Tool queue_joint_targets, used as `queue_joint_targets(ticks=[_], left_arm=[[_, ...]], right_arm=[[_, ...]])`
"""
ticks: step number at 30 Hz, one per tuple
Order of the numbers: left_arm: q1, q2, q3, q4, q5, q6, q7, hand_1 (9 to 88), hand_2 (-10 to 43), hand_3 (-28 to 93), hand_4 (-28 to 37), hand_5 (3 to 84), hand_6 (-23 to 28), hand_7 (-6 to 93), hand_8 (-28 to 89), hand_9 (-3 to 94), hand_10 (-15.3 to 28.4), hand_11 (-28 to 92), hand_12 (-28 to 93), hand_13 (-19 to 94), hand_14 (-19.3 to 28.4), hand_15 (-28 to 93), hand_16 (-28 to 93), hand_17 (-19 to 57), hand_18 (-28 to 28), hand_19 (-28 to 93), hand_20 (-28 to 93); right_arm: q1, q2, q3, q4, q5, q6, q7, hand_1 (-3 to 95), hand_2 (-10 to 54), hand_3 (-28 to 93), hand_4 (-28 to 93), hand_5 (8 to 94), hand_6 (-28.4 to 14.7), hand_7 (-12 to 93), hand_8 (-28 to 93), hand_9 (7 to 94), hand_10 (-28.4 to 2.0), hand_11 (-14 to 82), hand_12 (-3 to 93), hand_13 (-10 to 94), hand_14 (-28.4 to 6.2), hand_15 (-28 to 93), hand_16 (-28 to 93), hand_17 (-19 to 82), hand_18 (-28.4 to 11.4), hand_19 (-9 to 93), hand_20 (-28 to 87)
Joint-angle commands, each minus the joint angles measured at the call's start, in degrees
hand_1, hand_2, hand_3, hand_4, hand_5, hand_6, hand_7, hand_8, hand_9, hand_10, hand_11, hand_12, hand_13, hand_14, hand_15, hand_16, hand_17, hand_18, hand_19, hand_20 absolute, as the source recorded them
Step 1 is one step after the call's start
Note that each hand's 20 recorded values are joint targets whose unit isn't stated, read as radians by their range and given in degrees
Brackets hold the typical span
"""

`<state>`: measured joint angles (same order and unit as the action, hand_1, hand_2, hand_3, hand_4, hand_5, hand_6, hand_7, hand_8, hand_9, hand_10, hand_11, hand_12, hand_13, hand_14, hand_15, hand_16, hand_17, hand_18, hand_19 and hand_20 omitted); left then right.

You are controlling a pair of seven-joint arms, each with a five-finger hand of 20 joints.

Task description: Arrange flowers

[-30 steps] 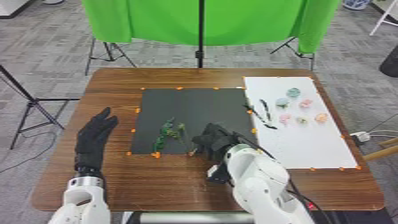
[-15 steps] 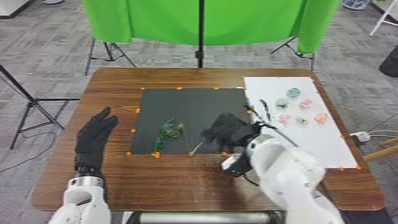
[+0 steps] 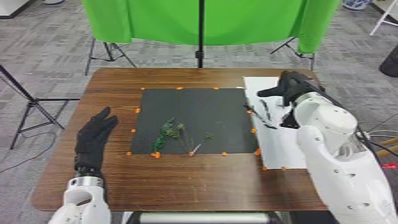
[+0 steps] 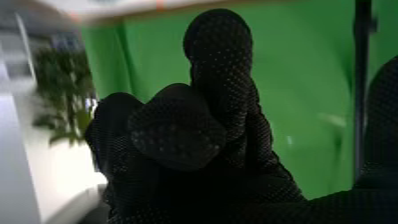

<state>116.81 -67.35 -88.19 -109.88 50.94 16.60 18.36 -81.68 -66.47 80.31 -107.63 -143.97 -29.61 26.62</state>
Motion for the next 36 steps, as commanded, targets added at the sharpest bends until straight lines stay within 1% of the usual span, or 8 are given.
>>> queue_joint_targets(ticks=[1,14,19,24,26,30,33,36], left_arm=[[1.16,-0.81,0.11,0.03,0.01,-0.04,-0.26,22.2,1.3,67,-26.3,47.0,3.4,10.7,-6,44.6,13.4,19,14,36,14.6,11,2,7.8,10.0,4,20],[1.38,-0.96,0.21,0.05,-0.14,-0.12,-0.16,22.2,1.4,67,-26.2,46.9,3.4,10.6,-6,44.6,13.5,19,14,36,14.6,11,2,7.7,10.0,4,20],[1.18,-0.92,0.18,0.09,0.01,-0.33,-0.16,22.2,1.4,67,-26.2,47.0,3.5,10.7,-6,44.6,13.5,18,14,36,14.6,11,2,7.7,10.0,4,20],[1.19,-1.06,0.17,0.13,0.07,-0.49,-0.28,22.2,1.3,67,-26.2,46.9,3.4,10.8,-6,44.6,13.5,18,14,36,14.6,11,2,7.7,10.0,4,20],[1.35,-1.12,0.07,0.09,-0.07,-0.31,-0.28,22.2,1.4,67,-26.3,46.9,3.4,10.8,-6,44.6,13.5,18,14,36,14.5,11,2,7.7,10.0,4,20],[1.37,-1.08,-0.07,0.06,-0.1,-0.06,-0.47,22.2,1.4,67,-26.2,46.9,3.5,10.6,-6,44.5,13.4,18,14,36,14.5,11,2,7.7,10.0,4,20],[1.43,-1.06,-0.08,0.04,-0.07,-0.19,-0.38,22.2,1.3,67,-26.2,46.9,3.5,10.6,-6,44.5,13.4,18,14,35,14.5,10,2,7.7,10.0,4,20],[1.27,-1.1,0.04,0.12,-0.1,-0.24,-0.41,22.3,1.4,67,-26.2,46.9,3.4,10.6,-6,44.5,13.4,18,14,36,14.6,10,2,7.7,10.0,4,20]], right_arm=[[-1.15,-1.3,-0.75,5.0,-0.23,-0.97,-0.26,21.9,-9.5,51,-15,68.8,-4.8,10,-7,88.4,-12.5,39.7,27.6,91,-3.6,61,33,64,-13.3,93,62],[0.62,-3.79,-4.45,10.4,-5.21,-0.48,-2.76,19.9,-9.5,50,-15,69.4,-5.0,10,-7,88.8,-12.4,40.5,27.2,92,-3.4,61,33,65,-13.2,93,62],[0.84,-3.71,-8.02,11.91,-13.36,0.01,-6.35,19.9,-9.5,49,-16,70.5,-5.1,10,-7,89.1,-12.0,41.1,27.1,93,-3.2,61,33,65,-13.2,93,63],[-0.83,-3.93,-10.15,13.71,-19.45,0.8,-8.2,33.2,-9.5,51,-15,74.6,-4.5,13,-7,90.1,-11.3,42.1,26.8,94,-2.4,61,33,67,-12.4,93,63],[-1.68,-4.1,-10.65,14.69,-19.19,3.47,-6.91,38.9,-9.5,54,-15,76.4,-3.4,16,-7,90.8,-11.0,42.6,26.6,94,-2.0,63,31,68,-11.8,93,63],[-2.81,-4.89,-9.44,15.69,-17.84,5.97,-6.1,56.4,-9.5,46,-9,81.5,-2.1,20,17,93.1,-9.9,43.6,26.4,94,-1.9,67,28,70,-11.6,93,65],[-3.38,-5.13,-8.13,15.54,-15.41,6.5,-5.12,58.7,-9.5,50,-9,83.1,-1.2,24,21,93.6,-9.4,44.9,26.4,94,-1.8,69,27,71,-11.6,93,66],[-3.89,-4.97,-6.99,15.26,-13.03,10.24,-4.84,58.2,-9.5,52,-8,83.0,-1.4,25,22,93.7,-8.9,45.9,26.5,94,-1.4,69,27,71,-11.8,93,66]])
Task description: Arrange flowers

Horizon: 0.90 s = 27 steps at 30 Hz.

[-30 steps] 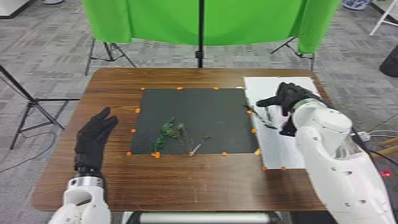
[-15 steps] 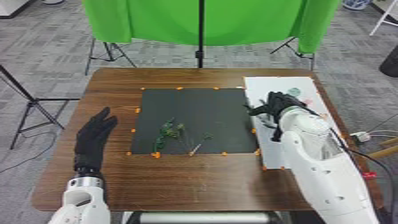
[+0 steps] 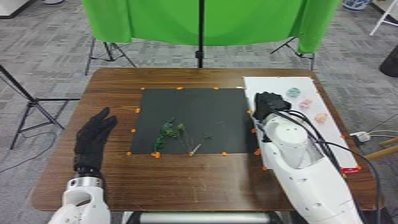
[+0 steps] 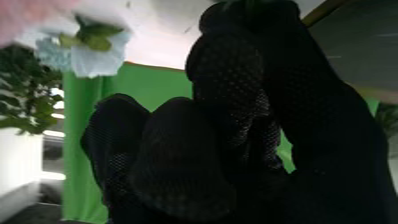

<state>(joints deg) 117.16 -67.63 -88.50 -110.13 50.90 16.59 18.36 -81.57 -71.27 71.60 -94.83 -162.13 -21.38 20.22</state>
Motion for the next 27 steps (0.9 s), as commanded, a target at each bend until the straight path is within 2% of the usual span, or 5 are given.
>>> queue_joint_targets(ticks=[1,6,11,18,27], left_arm=[[1.05,-0.91,0.32,0.31,-0.04,-0.2,-0.36,22.2,1.4,67,-26.2,46.9,3.4,10.6,-6,44.5,13.4,18,14,35,14.6,11,2,7.7,10.0,4,20],[0.76,-0.8,0.38,0.46,-0.02,-0.31,-0.53,22.3,1.3,67,-26.2,46.9,3.5,10.6,-6,44.6,13.4,18,14,36,14.6,11,2,7.7,10.0,4,20],[0.59,-0.67,0.56,0.53,0.03,-0.27,-0.65,22.3,1.3,67,-26.2,46.9,3.4,10.6,-6,44.6,13.4,19,14,35,14.7,11,2,7.7,9.9,4,20],[0.46,-0.83,0.89,0.57,0.2,-0.57,-0.75,22.3,1.4,67,-26.1,47.0,3.5,10.7,-6,44.5,13.5,18,14,36,14.6,11,2,7.7,9.9,4,20],[0.55,-0.7,0.69,0.51,0.19,-0.69,-0.95,22.5,1.4,67,-26.1,47.0,3.6,10.7,-6,44.5,13.4,18,14,36,14.5,11,2,7.7,10.0,4,20]], right_arm=[[-3.95,-0.14,2.02,2.4,5.49,3.34,1.35,57.9,-9.5,53,-8,83.0,-1.4,26,22,93.7,-8.8,46.2,26.5,94,-1.3,70,27,71,-11.8,93,66],[-4.26,1.79,2.56,-2.33,9.96,12.63,1.94,56.5,-9.5,58,-7,82.9,-2.1,29,23,93.4,-8.1,47.9,27.0,94,-1.3,71,28,71,-12.0,93,67],[-5.12,4.04,1.61,-9.58,15.02,17.97,1.55,55.4,-9.5,59,-5,82.9,-2.9,31,22,93.4,-8.2,48.7,26.8,94,-1.3,72,28,71,-12.1,93,68],[-7.49,4.92,-1.68,-15.72,18.01,14.88,0.81,55.1,-9.5,60,-4,82.9,-3.2,32,22,93.5,-8.2,49.2,26.5,94,-1.3,72,28,72,-12.0,93,69],[-11.05,1.92,-5.75,-15.8,16.25,10.17,1.58,54.7,-9.5,60,-4,82.9,-3.1,32,22,93.5,-8.3,49.4,26.3,94,-1.3,72,28,72,-11.9,93,69]])
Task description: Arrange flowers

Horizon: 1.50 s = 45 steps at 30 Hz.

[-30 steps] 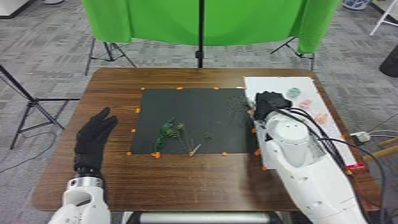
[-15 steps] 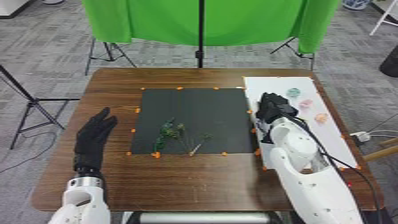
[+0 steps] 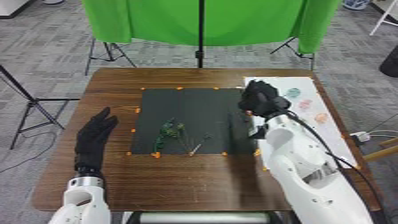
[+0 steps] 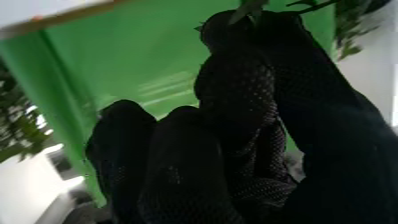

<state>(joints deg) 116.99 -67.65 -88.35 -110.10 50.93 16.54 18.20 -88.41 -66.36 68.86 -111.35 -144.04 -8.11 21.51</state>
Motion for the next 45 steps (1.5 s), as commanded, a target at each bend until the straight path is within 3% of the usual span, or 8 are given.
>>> queue_joint_targets(ticks=[1,14,19,29,36,38,43,45], left_arm=[[0.81,-0.66,0.49,0.44,0.12,-0.6,-0.81,22.5,1.5,67,-26.1,47.0,3.6,10.7,-6,44.5,13.4,18,14,36,14.5,11,2,7.6,10.0,4,20],[0.82,-0.81,0.29,0.64,0.44,-1.78,-1.26,22.0,1.1,67,-25.6,46.9,3.7,10.3,-6,44.5,13.4,18,14,35,14.6,10,2,7.5,10.0,4,19],[0.8,-0.76,0.17,0.7,0.62,-2.32,-1.24,22.0,0.3,67,-25.3,46.8,3.6,10.1,-6,44.4,13.5,18,14,35,14.7,10,2,7.4,10.1,4,19],[0.64,-0.86,0.12,0.94,0.95,-3.02,-1.1,22.4,-1.9,68,-24.4,46.2,3.4,9.8,-6,43.8,13.2,18,14,35,14.9,10,2,7.1,10.3,3,19],[0.95,-0.87,-0.09,0.79,1.02,-3.0,-1.12,22.7,-2.5,67,-23.8,46.0,3.3,9.7,-6,43.6,13.1,17,14,34,14.7,10,2,7.0,10.3,3,19],[0.96,-0.9,-0.05,0.78,0.92,-2.99,-1.2,22.8,-2.5,67,-23.8,46.1,3.4,9.7,-6,43.6,13.1,17,15,34,14.7,10,2,7.0,10.4,3,19],[0.96,-1.14,-0.13,0.7,1.07,-3.11,-1.01,22.8,-2.6,67,-23.6,46.0,3.3,9.8,-6,43.6,13.1,17,15,34,14.8,10,2,7.0,10.4,3,19],[1.1,-1.08,-0.25,0.62,0.98,-2.91,-0.94,22.8,-2.7,67,-23.6,46.0,3.3,9.7,-6,43.6,13.1,17,15,34,14.7,10,2,7.0,10.4,3,19]], right_arm=[[-4.46,-3.4,-3.3,1.12,-2.4,-3.29,-0.08,54.7,-9.5,60,-4,82.9,-3.1,33,22,93.6,-8.2,49.4,26.3,94,-1.2,72,28,72,-11.9,93,69],[-5.2,-6.61,-2.61,4.45,-4.6,-5.63,0.39,52.9,-9.5,58,-2,81.6,-2.4,35,20,92.8,-8.3,49.4,26.4,94,-1.0,72,28,71,-11.6,93,69],[-5.58,-6.69,-2.19,4.4,-4.85,-6.3,-0.17,50.3,-9.5,51,-2,80.5,-2.2,37,18,92.3,-8.8,49.1,26.1,94,-1.2,70,29,71,-11.7,93,68],[-5.92,-6.25,-2.04,4.45,-6.37,-7.04,-1.45,41.3,-9.5,57,-8,79.6,-2.0,39,8,92.0,-9.3,49.0,25.5,94,-1.4,69,30,70,-12.1,93,68],[-6.25,-4.75,-1.47,1.04,-6.05,-6.83,-1.04,40.0,-9.5,58,-9,79.3,-2.1,40,3,91.8,-9.4,49.0,25.7,94,-1.4,69,30,70,-12.0,93,67],[-5.56,-4.08,-2.01,-0.06,-6.06,-6.28,-0.39,38.7,-9.5,58,-9,79.4,-2.0,41,-7,91.7,-9.5,48.9,25.8,94,-1.5,69,30,70,-12.0,93,67],[-5.52,-2.29,1.06,-4.52,-3.81,-9.95,-0.27,36.4,-9.5,58,-9,79.3,-2.2,41,-10,91.4,-9.9,48.5,25.7,94,-1.7,68,31,69,-12.3,93,67],[-5.18,-0.79,2.81,-5.73,-2.64,-7.46,0.63,34.2,-9.5,58,-9,79.2,-2.3,40,-10,91.2,-10.2,47.9,25.6,94,-1.9,67,31,69,-12.5,93,67]])
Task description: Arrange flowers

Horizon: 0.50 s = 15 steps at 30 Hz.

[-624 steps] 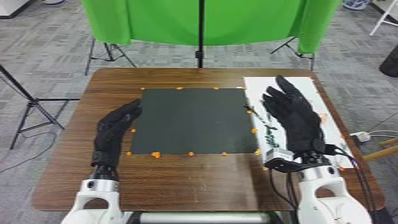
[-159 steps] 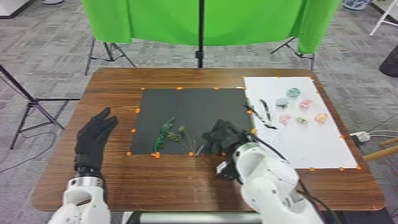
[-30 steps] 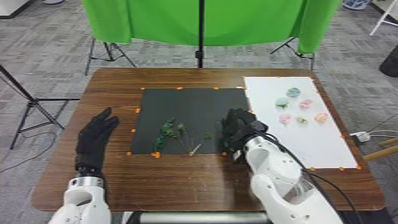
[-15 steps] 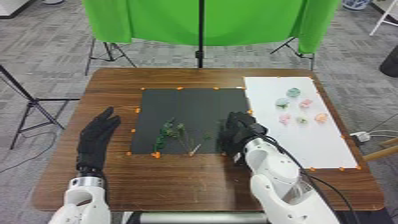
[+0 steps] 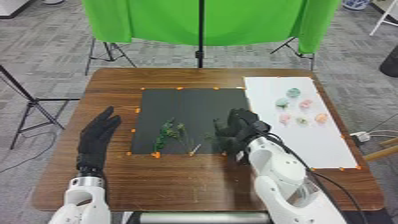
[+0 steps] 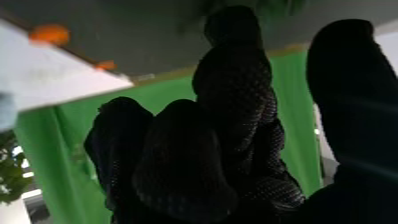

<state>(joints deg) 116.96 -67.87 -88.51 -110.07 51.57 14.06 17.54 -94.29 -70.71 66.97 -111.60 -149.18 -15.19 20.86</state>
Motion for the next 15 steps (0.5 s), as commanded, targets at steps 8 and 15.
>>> queue_joint_targets(ticks=[8,15], left_arm=[[1.65,-0.89,-0.26,0.43,0.19,-0.02,-0.28,23.0,-2.5,67,-23.6,46.1,3.4,9.8,-6,43.7,13.3,17,15,35,14.8,10,2,7.0,10.4,3,19],[1.18,-0.74,-0.12,0.49,0.18,-0.01,-0.51,23.1,-2.1,67,-23.6,46.1,3.3,9.8,-6,43.7,13.2,17,15,35,14.8,10,2,7.0,10.4,3,19]], right_arm=[[4.33,7.57,13.61,-2.14,0.55,-1.58,5.83,32.9,-9.5,58,-8,67.9,-1.7,15,-6,83.8,-14.2,21.1,23.7,90,-3.0,56,35,62,-12.8,93,59],[3.77,7.32,15.63,4.19,-1.37,-4.66,5.41,33.4,-9.5,59,-8,66.6,-0.4,13,-6,83.5,-14.1,19.9,23.0,90,-2.9,56,35,62,-12.6,93,58]])
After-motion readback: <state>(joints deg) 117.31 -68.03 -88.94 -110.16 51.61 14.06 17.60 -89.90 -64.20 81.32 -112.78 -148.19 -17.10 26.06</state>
